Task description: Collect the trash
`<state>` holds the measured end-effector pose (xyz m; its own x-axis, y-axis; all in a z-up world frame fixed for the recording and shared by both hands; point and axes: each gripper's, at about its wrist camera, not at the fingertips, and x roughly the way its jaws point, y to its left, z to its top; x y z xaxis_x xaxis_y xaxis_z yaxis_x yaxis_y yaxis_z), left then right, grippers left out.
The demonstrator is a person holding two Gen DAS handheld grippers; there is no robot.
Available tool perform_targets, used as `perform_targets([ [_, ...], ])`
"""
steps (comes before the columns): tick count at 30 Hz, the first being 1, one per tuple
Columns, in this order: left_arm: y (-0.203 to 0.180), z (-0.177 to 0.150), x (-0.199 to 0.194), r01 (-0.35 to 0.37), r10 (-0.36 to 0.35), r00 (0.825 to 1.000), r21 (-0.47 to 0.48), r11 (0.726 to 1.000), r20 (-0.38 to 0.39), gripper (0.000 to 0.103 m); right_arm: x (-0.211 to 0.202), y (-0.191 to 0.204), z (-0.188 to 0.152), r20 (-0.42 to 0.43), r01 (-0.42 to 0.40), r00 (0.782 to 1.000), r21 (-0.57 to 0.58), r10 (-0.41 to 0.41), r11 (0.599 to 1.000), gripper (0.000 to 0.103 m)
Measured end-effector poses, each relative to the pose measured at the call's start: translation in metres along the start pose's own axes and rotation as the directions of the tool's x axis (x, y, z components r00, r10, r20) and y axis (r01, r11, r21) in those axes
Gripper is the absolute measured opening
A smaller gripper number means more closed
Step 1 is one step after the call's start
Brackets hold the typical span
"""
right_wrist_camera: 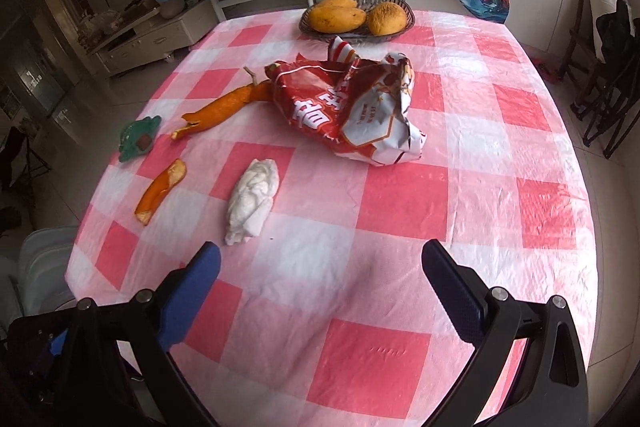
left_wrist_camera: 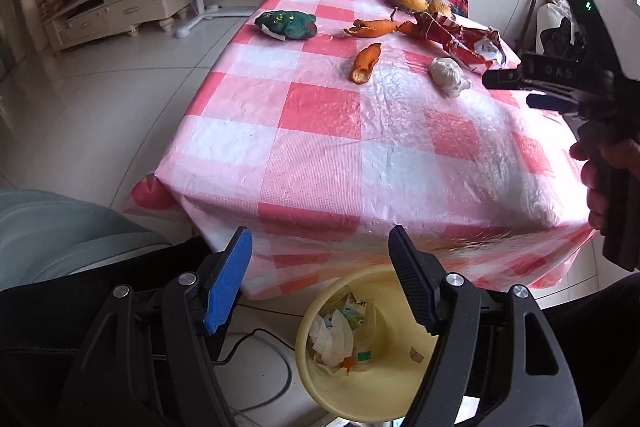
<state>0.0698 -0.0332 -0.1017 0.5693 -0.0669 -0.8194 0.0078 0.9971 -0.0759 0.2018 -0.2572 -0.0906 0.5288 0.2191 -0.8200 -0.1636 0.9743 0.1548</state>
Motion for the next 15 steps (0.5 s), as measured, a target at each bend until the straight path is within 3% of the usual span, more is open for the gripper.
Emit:
perform_targets([
  [9,-0.002,-0.007,-0.004,-0.014,0.014,1.0,0.014,1.0,0.015,0.068,-0.002,0.013,0.009,0.071,-0.033,0.997,-0.004,0.033,0.999,0.097],
  [15,-0.003,-0.009,-0.005,-0.008,0.007,1.0,0.018,1.0,0.014,0.068,-0.021,0.013,0.006,0.174,-0.052,0.984,0.014,0.049,0.999,0.097],
])
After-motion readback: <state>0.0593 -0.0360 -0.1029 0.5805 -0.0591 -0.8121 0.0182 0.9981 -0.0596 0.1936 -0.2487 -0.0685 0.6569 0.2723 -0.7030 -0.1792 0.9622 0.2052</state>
